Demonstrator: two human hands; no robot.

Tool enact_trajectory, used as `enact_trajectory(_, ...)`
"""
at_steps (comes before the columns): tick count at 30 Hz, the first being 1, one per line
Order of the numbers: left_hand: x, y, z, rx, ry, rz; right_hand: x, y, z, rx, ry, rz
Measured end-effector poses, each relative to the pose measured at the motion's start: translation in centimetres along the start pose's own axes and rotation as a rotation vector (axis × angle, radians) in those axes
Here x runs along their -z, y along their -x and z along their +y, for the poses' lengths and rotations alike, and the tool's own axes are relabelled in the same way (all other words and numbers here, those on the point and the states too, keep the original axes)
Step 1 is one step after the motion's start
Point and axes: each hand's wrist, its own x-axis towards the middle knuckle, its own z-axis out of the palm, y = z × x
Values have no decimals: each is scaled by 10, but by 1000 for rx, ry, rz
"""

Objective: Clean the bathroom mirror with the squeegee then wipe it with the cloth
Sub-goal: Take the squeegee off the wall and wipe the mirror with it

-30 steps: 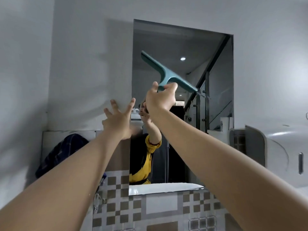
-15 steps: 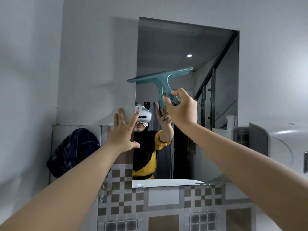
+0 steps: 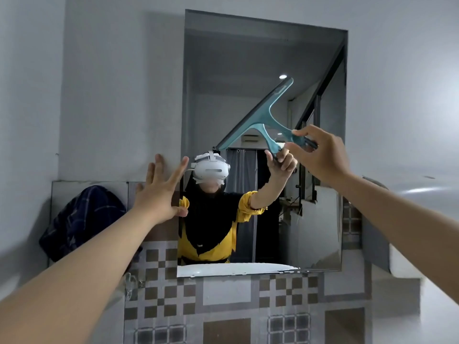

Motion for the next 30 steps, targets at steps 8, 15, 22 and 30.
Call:
enact_trajectory(8,1,1,3,-23,-12,25,39,18,61,-142,10,65)
enact_trajectory(15,-6,0,0,-7,-30,101,31,43,61,-275,-75,73)
enact_trajectory(22,-9,1,3,13,-60,140,-18,77,4,-477,-196,176)
enact_trajectory(30,-3,4,6,27,-60,78,-47,49,-66,-880,-585,255)
